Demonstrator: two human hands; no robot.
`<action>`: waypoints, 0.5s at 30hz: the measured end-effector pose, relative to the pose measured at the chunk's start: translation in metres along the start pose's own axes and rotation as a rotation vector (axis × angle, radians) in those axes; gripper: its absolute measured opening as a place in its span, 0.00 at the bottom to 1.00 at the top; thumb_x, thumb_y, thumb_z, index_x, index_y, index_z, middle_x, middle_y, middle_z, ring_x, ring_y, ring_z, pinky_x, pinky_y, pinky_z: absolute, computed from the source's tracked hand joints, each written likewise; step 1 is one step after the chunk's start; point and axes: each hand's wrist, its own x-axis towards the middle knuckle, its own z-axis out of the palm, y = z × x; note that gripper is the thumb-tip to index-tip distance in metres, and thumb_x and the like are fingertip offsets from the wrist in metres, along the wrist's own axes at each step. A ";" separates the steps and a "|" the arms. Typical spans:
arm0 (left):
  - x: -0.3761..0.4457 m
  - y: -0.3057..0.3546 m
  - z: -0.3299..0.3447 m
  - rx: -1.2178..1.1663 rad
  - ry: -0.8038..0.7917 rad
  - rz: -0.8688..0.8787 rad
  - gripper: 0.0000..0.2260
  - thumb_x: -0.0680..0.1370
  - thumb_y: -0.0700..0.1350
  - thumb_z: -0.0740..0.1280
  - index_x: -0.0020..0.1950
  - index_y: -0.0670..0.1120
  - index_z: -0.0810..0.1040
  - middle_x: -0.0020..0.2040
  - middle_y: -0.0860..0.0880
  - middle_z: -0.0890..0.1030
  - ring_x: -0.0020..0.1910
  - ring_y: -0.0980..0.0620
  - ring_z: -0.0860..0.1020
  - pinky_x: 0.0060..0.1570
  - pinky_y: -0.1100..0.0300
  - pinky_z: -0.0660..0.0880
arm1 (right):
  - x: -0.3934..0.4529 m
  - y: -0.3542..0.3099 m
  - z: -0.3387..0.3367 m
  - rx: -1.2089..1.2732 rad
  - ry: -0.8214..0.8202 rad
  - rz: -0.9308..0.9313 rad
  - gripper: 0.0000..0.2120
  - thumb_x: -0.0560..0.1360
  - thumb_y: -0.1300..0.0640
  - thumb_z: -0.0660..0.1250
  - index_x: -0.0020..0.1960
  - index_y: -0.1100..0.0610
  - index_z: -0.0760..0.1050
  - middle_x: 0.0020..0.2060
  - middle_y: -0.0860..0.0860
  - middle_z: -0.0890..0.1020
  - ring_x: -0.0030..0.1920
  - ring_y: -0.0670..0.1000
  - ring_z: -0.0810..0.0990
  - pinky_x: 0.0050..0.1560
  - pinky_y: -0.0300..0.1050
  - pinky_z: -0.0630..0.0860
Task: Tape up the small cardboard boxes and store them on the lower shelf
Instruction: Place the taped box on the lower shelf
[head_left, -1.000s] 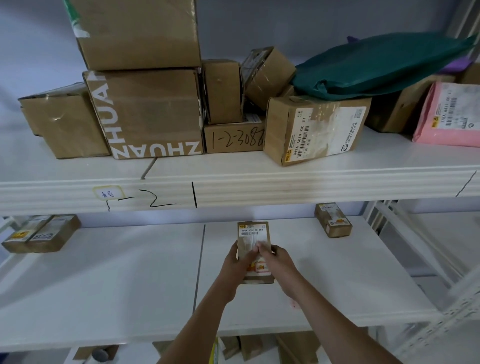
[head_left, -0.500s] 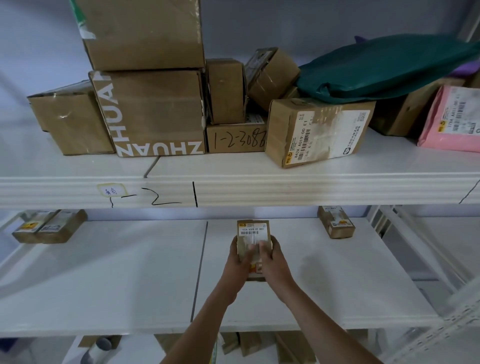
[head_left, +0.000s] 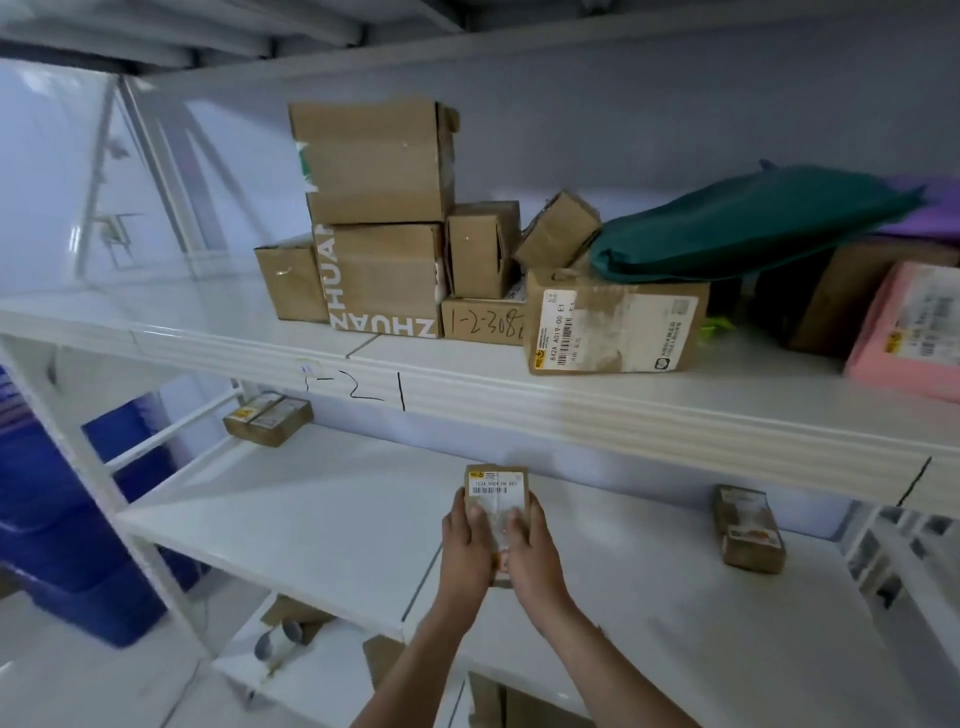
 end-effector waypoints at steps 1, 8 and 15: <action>-0.006 0.004 -0.003 -0.008 0.019 -0.012 0.20 0.86 0.56 0.51 0.75 0.52 0.67 0.68 0.44 0.75 0.64 0.40 0.78 0.60 0.34 0.76 | -0.004 -0.003 0.001 0.010 -0.028 0.008 0.15 0.86 0.53 0.56 0.71 0.41 0.67 0.60 0.45 0.80 0.55 0.44 0.82 0.38 0.38 0.81; -0.030 0.018 -0.030 -0.095 0.087 -0.095 0.19 0.86 0.57 0.51 0.76 0.57 0.63 0.65 0.49 0.80 0.56 0.47 0.83 0.53 0.41 0.82 | -0.021 -0.019 0.015 -0.054 -0.133 0.017 0.22 0.85 0.50 0.56 0.79 0.47 0.62 0.67 0.50 0.78 0.62 0.53 0.80 0.63 0.56 0.78; -0.044 0.023 -0.060 -0.086 0.221 -0.073 0.17 0.86 0.54 0.54 0.74 0.55 0.66 0.70 0.45 0.71 0.62 0.44 0.78 0.52 0.42 0.82 | -0.038 -0.024 0.046 -0.037 -0.205 0.005 0.21 0.85 0.51 0.56 0.77 0.48 0.63 0.65 0.53 0.79 0.61 0.54 0.80 0.62 0.58 0.79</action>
